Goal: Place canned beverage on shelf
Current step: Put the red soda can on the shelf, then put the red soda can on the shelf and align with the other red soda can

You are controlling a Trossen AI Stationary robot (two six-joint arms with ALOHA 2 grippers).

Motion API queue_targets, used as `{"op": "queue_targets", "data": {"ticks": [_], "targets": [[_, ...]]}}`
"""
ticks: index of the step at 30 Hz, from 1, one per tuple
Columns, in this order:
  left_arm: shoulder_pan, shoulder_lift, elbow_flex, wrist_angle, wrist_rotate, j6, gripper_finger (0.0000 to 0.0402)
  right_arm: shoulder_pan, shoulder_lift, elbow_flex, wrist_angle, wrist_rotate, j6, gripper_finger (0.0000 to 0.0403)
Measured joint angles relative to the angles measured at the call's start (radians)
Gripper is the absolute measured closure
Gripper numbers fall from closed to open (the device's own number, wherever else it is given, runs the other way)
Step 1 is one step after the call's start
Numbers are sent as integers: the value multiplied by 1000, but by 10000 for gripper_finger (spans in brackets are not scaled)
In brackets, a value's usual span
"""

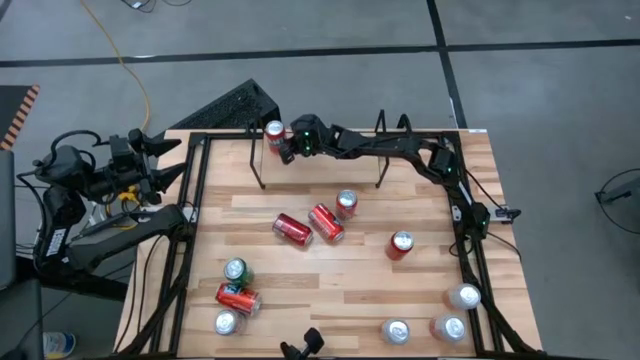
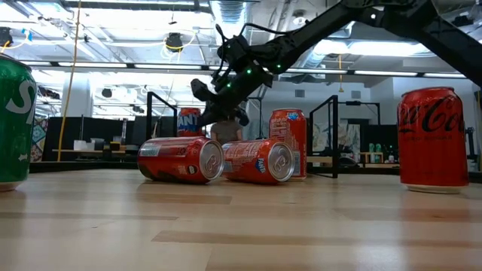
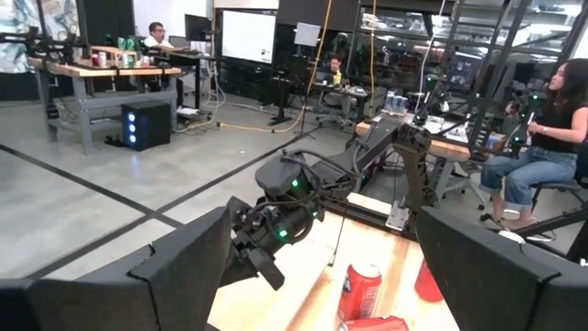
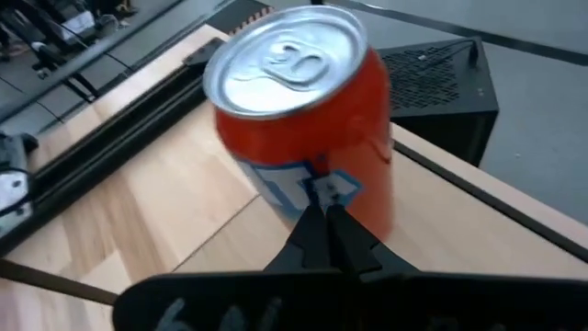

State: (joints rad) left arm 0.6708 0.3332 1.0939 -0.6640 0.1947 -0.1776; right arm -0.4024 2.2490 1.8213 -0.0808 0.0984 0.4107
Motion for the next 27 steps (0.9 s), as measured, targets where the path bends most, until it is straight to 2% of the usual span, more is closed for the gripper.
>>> {"op": "queue_targets", "data": {"ticks": [5,13,16,21,27], "targets": [[0,0,0,-9,0,-1,70,3,-4,37,-96,2,-5,403],[0,0,-19,-89,35,-60,70,47,-96,173,-547,28,-158,403],[0,0,-36,-84,100,-93,70,84,-161,226,-701,92,-233,403],[0,0,-74,-55,199,-98,70,153,-325,288,-810,193,-306,403],[0,0,-163,104,333,-173,70,275,-543,287,-930,191,-407,403]]}}
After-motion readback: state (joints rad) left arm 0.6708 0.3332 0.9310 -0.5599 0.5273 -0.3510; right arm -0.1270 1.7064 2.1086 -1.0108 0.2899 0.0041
